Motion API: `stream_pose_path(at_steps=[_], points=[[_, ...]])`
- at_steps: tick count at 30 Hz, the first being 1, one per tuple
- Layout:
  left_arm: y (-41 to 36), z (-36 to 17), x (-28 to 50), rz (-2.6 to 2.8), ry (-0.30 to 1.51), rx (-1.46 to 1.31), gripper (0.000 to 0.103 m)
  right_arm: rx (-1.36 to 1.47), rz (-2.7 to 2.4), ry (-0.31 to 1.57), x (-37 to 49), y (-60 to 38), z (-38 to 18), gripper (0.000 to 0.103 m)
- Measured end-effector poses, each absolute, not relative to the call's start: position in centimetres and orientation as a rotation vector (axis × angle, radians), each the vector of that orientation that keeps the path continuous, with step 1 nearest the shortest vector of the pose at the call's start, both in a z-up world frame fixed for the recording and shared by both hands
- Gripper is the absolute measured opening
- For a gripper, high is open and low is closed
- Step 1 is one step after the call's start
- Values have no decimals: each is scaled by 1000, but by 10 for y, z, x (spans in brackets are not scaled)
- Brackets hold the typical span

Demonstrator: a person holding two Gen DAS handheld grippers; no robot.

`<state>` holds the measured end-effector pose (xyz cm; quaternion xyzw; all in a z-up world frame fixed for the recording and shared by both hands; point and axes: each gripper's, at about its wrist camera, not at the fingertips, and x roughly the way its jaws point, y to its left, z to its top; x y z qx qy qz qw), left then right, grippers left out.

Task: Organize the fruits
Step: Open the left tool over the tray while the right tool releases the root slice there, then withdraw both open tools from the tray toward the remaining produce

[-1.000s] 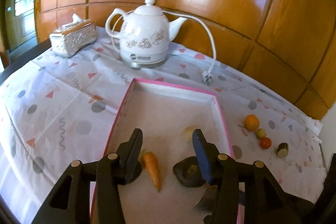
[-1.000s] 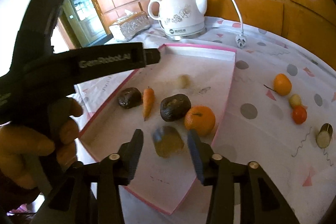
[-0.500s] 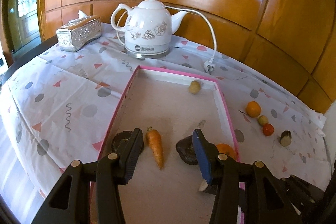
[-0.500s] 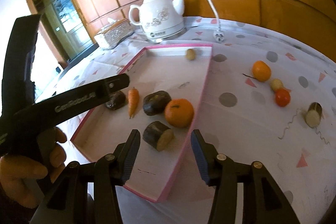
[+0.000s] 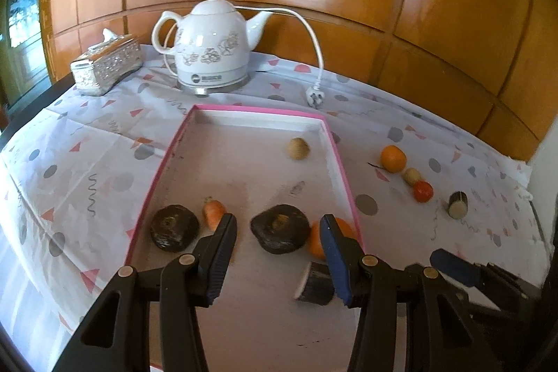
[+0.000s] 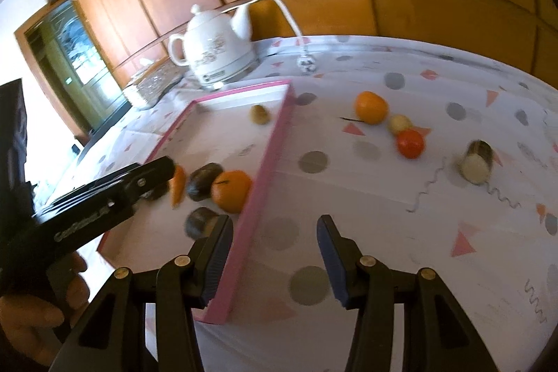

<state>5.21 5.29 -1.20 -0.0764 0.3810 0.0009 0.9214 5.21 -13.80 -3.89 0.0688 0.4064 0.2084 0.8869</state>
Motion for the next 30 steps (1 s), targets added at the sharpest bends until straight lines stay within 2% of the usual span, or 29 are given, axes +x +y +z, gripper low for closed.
stream_pose_path(at_steps=[28,30], points=[[-28,-26,66,-186,843,-30,50,259,74,863,89,-260,-66,51],[-32,-29,68,-195,850,-25,50,274,48,863,97,-267,-67,55]])
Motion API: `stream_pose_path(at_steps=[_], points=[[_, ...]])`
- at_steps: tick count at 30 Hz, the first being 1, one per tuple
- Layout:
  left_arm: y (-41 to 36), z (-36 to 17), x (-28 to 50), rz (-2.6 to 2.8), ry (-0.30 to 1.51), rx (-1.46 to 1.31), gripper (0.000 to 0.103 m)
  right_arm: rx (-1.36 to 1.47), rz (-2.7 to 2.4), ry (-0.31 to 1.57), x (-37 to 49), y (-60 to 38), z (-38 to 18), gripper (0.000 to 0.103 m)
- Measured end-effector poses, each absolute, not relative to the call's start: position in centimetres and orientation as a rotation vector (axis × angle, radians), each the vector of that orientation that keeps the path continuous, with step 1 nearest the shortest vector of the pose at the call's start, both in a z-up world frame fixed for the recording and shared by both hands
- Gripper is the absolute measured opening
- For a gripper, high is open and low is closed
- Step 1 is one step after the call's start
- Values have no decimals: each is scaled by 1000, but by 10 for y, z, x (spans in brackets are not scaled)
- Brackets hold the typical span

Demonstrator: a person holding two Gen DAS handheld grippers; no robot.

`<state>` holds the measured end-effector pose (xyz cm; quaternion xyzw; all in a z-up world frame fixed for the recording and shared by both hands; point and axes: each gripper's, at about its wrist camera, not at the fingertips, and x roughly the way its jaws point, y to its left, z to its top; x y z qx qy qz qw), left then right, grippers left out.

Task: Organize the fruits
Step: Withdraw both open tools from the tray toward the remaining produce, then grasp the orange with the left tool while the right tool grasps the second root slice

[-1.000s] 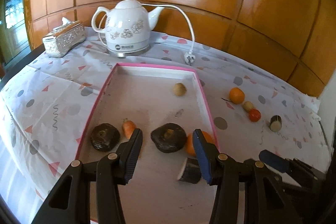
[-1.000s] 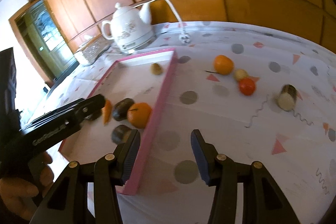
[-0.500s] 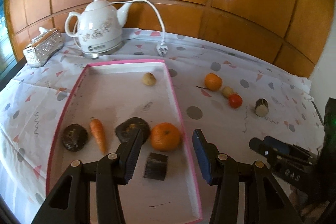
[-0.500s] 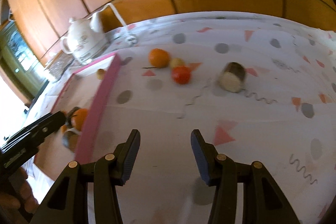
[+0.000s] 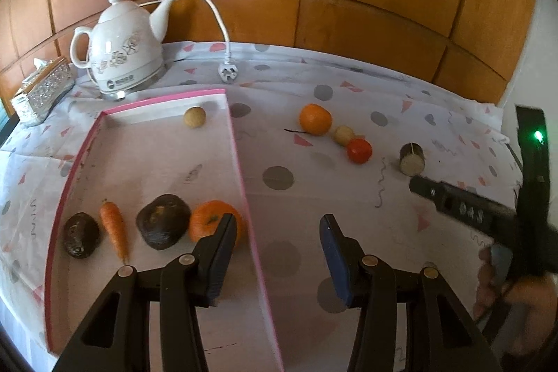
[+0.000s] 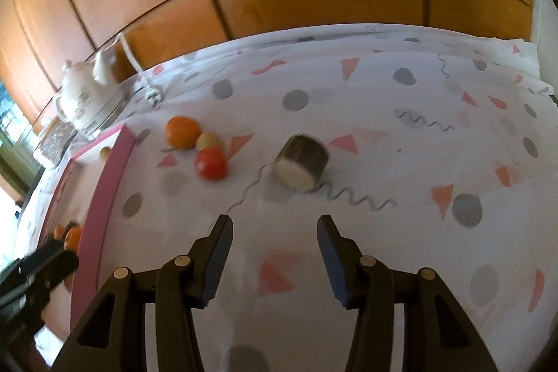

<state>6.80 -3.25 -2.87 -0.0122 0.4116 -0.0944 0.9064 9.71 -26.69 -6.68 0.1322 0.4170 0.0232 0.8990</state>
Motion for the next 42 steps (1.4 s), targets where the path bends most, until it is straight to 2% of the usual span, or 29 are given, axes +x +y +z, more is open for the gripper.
stream_pose_path(at_steps=[3,15,16,17,18,42], points=[[-38,-31,69,-205,856,-21,50,305,22,859,108,-275,-67,58],[-53,-36,82,-239,881,-20,50,283,-69,868,147,-279,-80,59],[-55,-36,84,-242,882,-21,50,281,-68,871,149,-280,-82,57],[-57,-36,86,-244,883,-22,50,272,-63,862,150,-279,-81,48],[-58,-36,89,-247,887,-28,50,256,-54,859,151,-278,-81,42],[-83,-46,159,-268,954,-133,50,247,-40,830,146,-282,-83,42]])
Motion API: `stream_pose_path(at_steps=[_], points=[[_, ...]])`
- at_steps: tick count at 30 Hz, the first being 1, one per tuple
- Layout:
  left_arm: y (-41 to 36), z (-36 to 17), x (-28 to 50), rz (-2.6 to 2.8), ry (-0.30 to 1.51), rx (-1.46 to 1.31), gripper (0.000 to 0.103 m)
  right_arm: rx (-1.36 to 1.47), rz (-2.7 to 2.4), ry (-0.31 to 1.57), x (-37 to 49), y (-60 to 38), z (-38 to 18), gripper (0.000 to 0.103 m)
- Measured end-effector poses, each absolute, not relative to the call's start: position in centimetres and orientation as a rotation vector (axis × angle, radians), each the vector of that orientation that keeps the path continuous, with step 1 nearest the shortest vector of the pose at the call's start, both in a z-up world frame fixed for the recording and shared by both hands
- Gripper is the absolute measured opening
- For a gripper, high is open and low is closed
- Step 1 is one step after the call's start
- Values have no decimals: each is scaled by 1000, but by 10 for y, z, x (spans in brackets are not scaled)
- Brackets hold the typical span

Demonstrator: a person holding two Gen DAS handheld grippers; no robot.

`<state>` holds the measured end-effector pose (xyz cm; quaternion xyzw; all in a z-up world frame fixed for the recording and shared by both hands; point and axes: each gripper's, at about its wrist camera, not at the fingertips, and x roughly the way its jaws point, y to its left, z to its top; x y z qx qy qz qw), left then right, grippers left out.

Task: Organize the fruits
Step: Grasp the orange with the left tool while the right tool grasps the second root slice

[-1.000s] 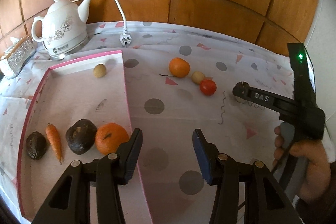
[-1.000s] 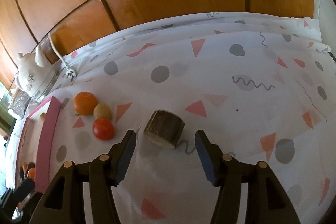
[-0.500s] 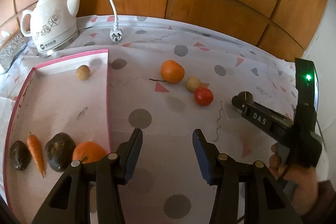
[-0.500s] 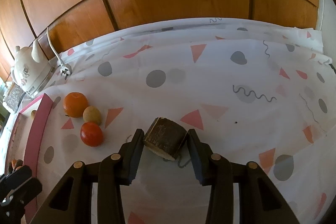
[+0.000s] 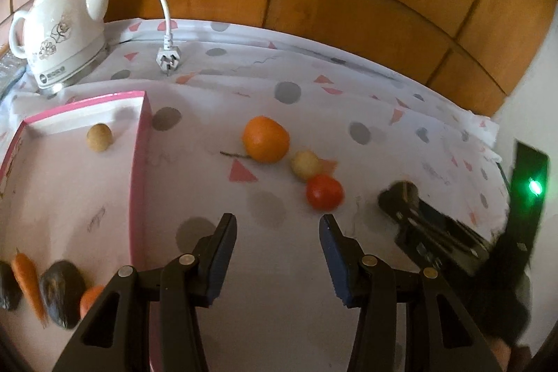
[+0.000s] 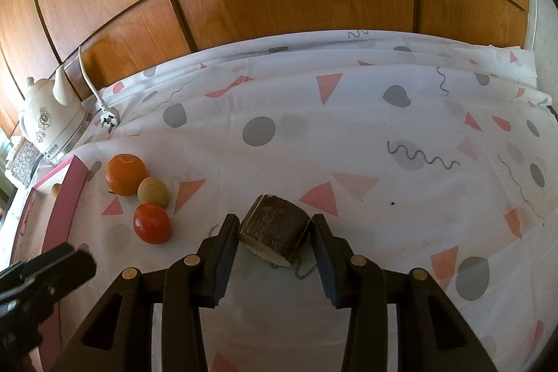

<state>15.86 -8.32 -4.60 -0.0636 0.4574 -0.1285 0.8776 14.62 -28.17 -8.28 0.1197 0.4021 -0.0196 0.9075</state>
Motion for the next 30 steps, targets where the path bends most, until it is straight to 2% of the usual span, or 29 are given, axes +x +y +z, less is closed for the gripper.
stream_pose_path(at_steps=[10,20,22,23,30], points=[[-82,-41,204,-226,927,-161,50,256,-36,828,146,-283,-83,43],[-93,-60,236,-204,969,-172,50,255,-37,828,146,-283,-83,43],[-93,-66,241,-201,976,-173,45,254,-36,827,146,-283,-83,43],[-91,-70,243,-222,983,-191,39,254,-36,827,146,-283,-83,43],[-86,-67,223,-250,971,-186,37,258,-31,827,146,-283,-83,43]])
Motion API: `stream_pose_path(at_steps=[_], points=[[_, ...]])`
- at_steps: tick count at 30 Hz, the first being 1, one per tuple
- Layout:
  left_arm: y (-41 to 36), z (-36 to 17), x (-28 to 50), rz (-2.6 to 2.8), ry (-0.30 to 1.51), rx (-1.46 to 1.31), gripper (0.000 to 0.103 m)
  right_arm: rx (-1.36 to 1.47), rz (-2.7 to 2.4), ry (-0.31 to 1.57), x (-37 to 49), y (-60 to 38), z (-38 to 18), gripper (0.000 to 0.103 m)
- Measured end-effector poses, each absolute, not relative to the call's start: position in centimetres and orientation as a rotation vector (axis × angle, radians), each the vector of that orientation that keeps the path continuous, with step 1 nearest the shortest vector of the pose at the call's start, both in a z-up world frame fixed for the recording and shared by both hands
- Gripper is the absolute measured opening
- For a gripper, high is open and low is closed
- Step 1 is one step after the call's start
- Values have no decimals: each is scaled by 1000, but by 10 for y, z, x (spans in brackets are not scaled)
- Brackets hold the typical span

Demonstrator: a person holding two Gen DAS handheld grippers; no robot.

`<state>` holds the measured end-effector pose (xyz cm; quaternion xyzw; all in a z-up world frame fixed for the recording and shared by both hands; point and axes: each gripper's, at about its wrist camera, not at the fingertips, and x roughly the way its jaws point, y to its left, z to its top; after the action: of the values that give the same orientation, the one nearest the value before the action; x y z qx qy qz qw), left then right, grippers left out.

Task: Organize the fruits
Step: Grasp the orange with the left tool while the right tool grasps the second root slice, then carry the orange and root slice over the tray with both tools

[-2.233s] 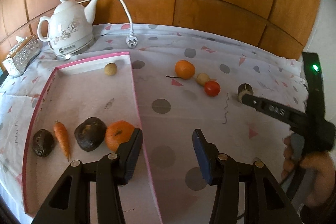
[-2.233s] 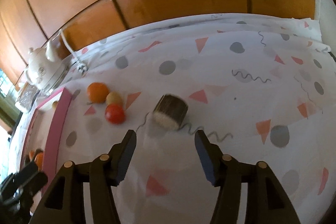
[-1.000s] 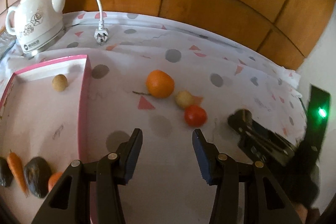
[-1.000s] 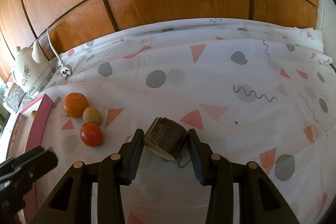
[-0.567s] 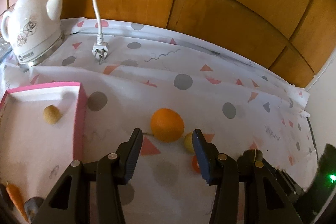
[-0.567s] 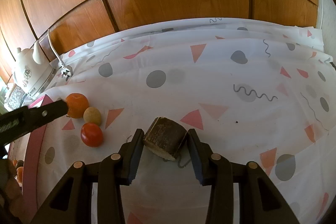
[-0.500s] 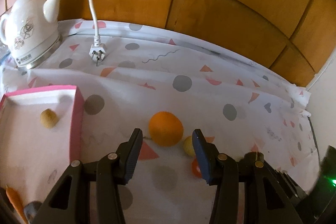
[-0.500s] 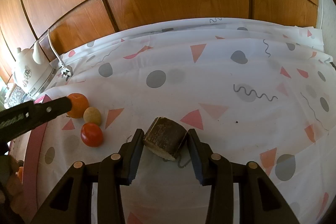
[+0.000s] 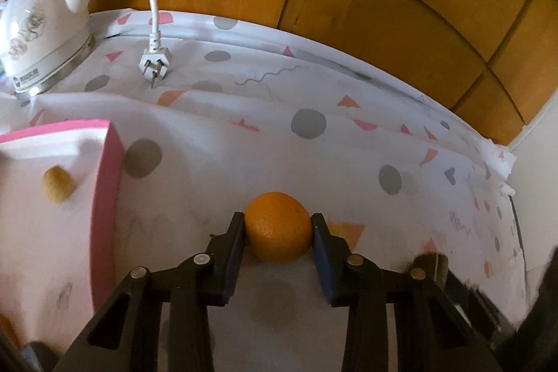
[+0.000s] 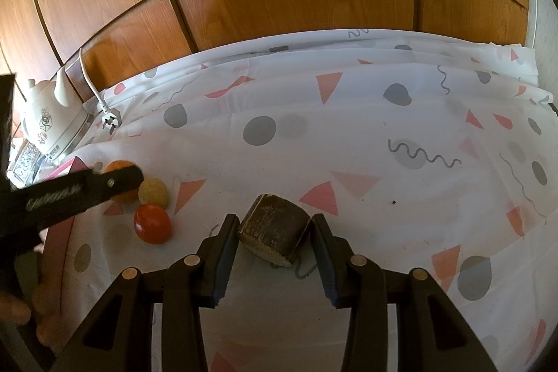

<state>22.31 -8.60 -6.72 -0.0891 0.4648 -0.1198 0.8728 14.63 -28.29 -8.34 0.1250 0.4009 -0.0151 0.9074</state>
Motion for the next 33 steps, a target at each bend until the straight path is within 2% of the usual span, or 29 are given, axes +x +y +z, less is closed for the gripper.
stream_pose_path(at_steps=[18,26,33], points=[[-95,-69,106,-334,924,-80,37,186,-9,864,139,-282,-79,42],[-98,-73,100,-320,881,-53,37,181,23,845,96,-285,-79,42],[-101,-76,98,-304,853,-27,38,232,38,821,92,-291,-84,42]])
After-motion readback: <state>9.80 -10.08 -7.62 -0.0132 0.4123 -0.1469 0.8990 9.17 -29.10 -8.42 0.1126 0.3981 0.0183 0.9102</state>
